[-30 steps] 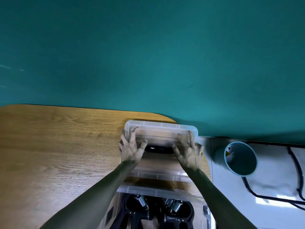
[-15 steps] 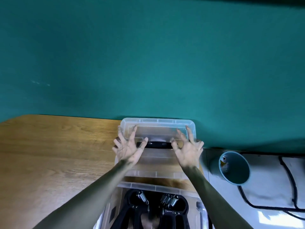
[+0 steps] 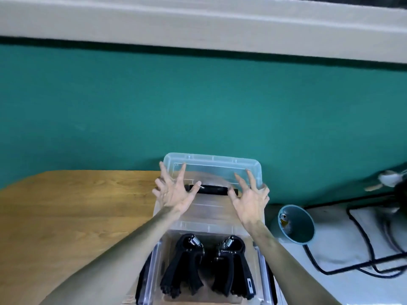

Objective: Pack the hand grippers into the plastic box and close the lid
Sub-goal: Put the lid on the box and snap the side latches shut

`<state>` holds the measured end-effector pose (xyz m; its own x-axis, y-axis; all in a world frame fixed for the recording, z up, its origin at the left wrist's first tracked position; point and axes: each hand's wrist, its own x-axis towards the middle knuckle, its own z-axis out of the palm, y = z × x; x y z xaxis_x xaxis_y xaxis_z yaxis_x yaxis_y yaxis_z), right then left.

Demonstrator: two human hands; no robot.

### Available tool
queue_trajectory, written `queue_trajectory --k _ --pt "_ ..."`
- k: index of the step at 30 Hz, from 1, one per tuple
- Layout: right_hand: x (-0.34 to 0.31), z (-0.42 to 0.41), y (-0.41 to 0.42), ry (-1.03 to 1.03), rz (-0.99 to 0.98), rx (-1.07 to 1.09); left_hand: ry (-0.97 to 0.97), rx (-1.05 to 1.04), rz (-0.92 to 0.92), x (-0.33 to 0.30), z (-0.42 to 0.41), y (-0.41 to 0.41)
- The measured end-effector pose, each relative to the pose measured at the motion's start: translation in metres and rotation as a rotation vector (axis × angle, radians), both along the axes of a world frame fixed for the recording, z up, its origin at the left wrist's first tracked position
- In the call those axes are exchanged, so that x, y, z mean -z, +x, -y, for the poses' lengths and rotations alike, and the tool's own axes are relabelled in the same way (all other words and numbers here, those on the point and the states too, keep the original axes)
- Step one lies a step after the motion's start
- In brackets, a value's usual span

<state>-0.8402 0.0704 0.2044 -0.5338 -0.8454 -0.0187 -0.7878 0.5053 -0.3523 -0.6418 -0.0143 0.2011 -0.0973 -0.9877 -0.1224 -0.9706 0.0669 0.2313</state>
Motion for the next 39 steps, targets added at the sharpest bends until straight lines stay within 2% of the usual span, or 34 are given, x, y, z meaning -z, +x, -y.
queue_trajectory --k 5,9,14,18,26,39 --pt "-0.02 -0.031 0.021 -0.047 0.017 0.054 0.03 -0.011 -0.028 -0.019 -0.04 0.023" --pt "-0.018 -0.073 0.03 -0.01 0.003 0.028 0.084 0.004 -0.033 -0.005 -0.091 0.038" --pt "0.015 -0.139 0.041 0.056 0.034 0.031 0.135 0.036 0.031 0.018 -0.146 0.047" --pt "0.048 -0.175 0.052 0.084 0.007 0.031 0.077 0.075 0.092 0.033 -0.163 0.052" --pt "0.058 -0.176 0.053 0.162 -0.114 -0.046 -0.023 0.063 0.103 0.054 -0.174 0.053" --pt "0.055 -0.181 0.057 0.224 -0.181 -0.166 0.022 0.011 0.202 0.051 -0.192 0.058"
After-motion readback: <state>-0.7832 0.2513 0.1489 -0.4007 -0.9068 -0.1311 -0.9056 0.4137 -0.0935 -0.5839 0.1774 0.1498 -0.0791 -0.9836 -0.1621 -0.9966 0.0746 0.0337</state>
